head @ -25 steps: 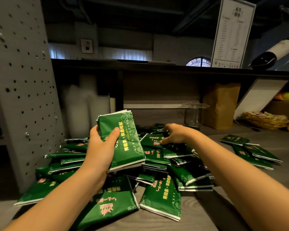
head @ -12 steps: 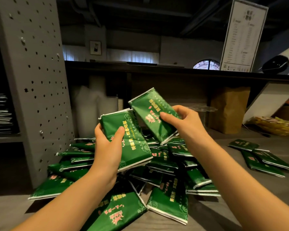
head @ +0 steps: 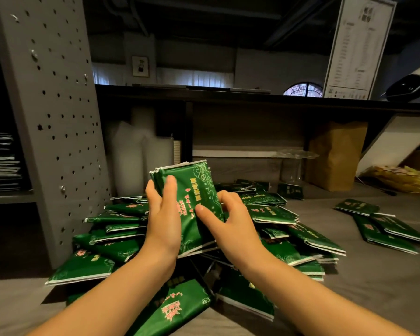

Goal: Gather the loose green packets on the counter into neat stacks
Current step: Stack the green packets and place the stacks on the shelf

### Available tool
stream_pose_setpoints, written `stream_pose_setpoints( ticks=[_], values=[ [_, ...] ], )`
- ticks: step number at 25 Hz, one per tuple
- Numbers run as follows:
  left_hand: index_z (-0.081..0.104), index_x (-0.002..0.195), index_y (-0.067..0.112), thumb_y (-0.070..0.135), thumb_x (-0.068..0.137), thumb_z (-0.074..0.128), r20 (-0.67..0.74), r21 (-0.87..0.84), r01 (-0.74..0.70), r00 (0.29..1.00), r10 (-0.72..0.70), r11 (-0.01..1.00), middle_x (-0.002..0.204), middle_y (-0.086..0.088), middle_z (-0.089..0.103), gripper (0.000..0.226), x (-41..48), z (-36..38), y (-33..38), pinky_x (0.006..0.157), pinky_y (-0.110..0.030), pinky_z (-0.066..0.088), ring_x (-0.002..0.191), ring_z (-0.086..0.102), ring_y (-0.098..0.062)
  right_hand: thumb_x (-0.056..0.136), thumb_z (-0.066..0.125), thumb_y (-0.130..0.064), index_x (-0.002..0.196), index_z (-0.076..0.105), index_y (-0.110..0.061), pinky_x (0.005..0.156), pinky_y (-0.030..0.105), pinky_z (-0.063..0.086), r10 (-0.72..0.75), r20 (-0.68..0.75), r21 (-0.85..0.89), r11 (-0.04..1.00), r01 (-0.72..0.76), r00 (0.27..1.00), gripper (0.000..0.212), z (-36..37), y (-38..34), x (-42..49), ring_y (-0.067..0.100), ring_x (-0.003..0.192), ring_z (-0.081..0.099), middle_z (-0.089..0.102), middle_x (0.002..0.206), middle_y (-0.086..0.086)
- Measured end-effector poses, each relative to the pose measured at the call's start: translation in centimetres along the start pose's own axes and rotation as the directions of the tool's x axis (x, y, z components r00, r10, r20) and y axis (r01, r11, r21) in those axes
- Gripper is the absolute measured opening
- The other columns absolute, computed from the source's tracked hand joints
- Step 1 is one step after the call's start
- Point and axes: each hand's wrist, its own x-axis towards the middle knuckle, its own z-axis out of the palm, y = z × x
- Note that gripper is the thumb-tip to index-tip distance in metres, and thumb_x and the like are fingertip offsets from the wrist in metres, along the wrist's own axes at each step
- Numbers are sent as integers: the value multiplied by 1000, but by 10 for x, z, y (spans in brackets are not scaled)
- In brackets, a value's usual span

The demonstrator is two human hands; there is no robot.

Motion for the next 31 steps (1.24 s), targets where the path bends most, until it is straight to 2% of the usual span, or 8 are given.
stream_pose_setpoints(
  ticks=[4,7,10,14,20,25,28,31],
  values=[
    [16,145,31,24,91,58,46,82,-59,997,56,995,122,7,56,69,1,0,-1,74,-23,47,104,59,-9,90,58,-31,81,51,-24,73,13,35,-79,38,-105,991,83,996,14,-15,-5,7,0,81,45,46,89,-6],
    [15,143,34,22,92,58,61,91,-68,996,62,994,125,6,53,68,1,0,0,74,-25,50,105,60,-13,94,44,-40,91,49,-21,75,32,39,-155,-41,-591,800,101,987,20,-50,-2,25,16,90,47,53,92,-3],
    [16,143,33,19,93,55,94,110,-73,994,62,991,117,8,54,65,-2,1,1,58,-16,52,91,61,-6,96,33,-52,116,48,-19,79,37,40,171,-54,-877,464,-129,984,41,-89,10,36,28,108,51,57,117,5],
    [19,143,33,15,94,53,125,103,-54,991,41,993,110,8,56,62,-2,2,2,48,-15,51,79,63,-4,88,41,-65,144,27,-20,90,40,43,474,-83,-832,451,-323,876,73,-106,35,42,34,123,48,48,139,11],
    [24,143,34,16,93,54,135,90,-21,991,9,996,117,5,57,61,-1,1,1,50,-16,52,91,63,-12,84,67,-38,151,10,-16,102,32,37,545,49,-613,678,-405,837,91,-112,41,43,27,134,38,33,151,11],
    [30,140,33,16,94,53,104,57,14,994,-20,998,117,5,59,54,0,0,5,49,-16,51,91,63,-10,89,60,-6,143,32,-15,82,26,48,284,13,-169,946,-278,959,61,-104,26,43,15,100,59,56,126,4],
    [31,139,34,16,95,52,79,31,49,996,-51,998,117,4,60,51,2,-2,5,51,-19,52,91,64,-11,93,51,-4,121,56,-12,66,28,56,241,73,325,912,-252,968,29,-92,3,37,17,79,70,71,98,5],
    [26,142,30,16,97,47,68,11,58,996,-59,998,119,2,60,51,4,-2,4,66,-26,52,94,62,-11,94,48,-2,113,60,-18,66,29,57,157,153,457,864,-211,976,28,-66,-11,24,18,81,70,73,98,6]
  ],
)
